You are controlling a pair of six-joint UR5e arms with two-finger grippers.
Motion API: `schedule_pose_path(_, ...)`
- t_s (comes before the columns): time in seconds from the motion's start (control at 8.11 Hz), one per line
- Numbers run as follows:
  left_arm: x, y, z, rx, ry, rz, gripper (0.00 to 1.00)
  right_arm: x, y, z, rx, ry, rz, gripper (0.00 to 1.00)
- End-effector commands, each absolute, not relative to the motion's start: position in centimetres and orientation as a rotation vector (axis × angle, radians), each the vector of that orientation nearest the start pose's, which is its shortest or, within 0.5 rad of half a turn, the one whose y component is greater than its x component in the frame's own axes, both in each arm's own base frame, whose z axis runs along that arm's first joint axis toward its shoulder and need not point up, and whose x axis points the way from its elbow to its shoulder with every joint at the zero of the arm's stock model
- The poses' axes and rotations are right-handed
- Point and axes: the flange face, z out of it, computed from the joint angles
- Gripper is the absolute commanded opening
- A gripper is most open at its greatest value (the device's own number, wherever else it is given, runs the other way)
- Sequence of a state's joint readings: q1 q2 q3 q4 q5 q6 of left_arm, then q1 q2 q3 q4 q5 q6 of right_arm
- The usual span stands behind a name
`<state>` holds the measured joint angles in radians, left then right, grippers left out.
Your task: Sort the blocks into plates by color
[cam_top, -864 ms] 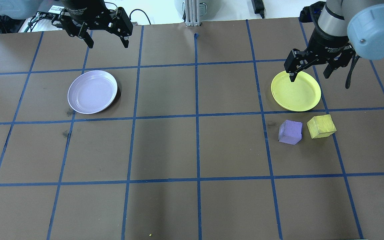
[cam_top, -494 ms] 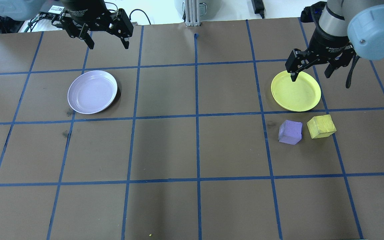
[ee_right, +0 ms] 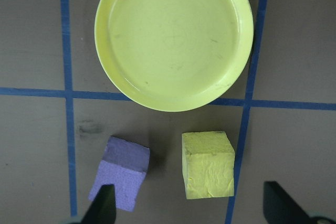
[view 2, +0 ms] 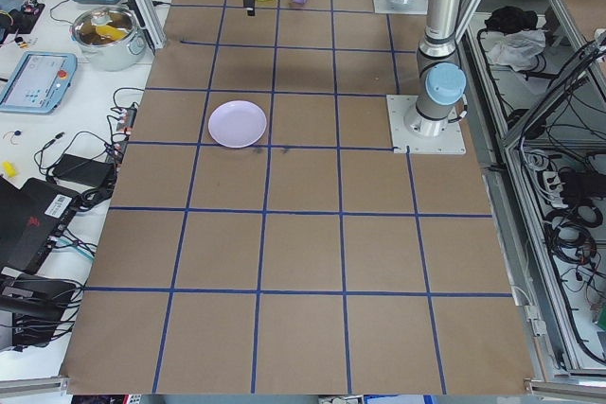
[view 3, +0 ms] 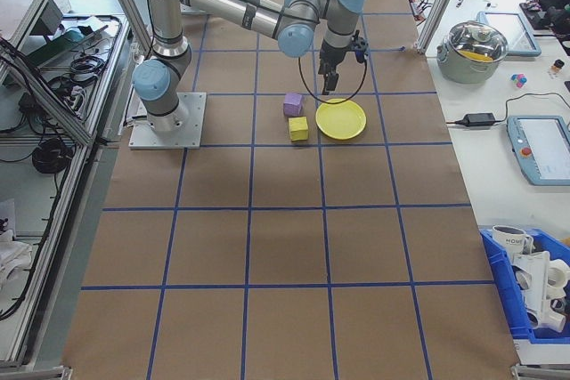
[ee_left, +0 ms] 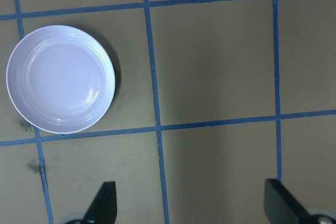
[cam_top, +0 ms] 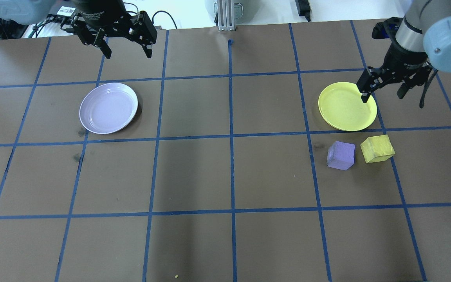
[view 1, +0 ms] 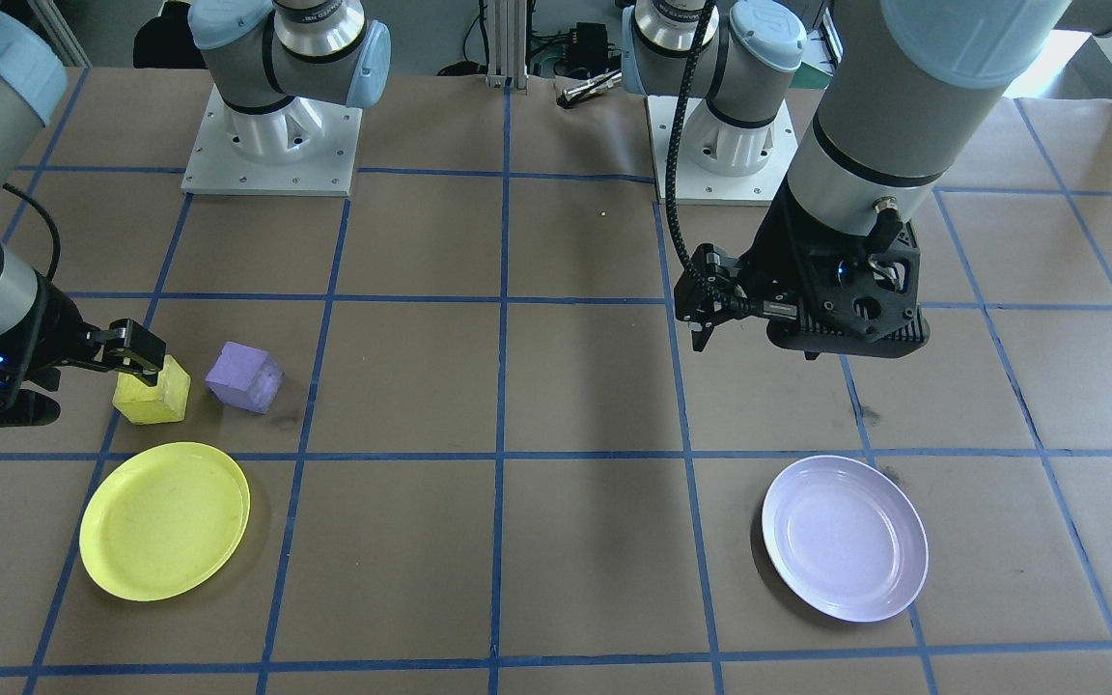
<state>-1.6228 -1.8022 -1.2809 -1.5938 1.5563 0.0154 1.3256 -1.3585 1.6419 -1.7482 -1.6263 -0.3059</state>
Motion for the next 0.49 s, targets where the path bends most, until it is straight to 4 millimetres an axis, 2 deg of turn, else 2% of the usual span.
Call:
schedule_pose_path(0.0, -16.4, -58.4, 50.4, 0.102, 3.155, -0.055, 1.00, -6.2, -55.2, 27.3, -0.083, 3.144, 0.316, 1.00)
schedule_pose_path(0.12, -16.4, -58.5, 50.2, 0.102, 3.154, -0.051, 1.00, -6.4, -53.9, 25.2, -0.178, 3.166, 0.430, 1.00)
schedule_pose_path(0.25, -16.4, -58.7, 49.7, 0.088, 3.154, -0.036, 1.00, -6.4, -53.4, 24.3, -0.250, 3.152, 0.467, 1.00)
schedule_pose_path(0.37, -16.4, -58.7, 50.1, 0.052, 3.156, -0.052, 1.00, -6.4, -53.5, 23.3, -0.250, 3.140, 0.495, 1.00)
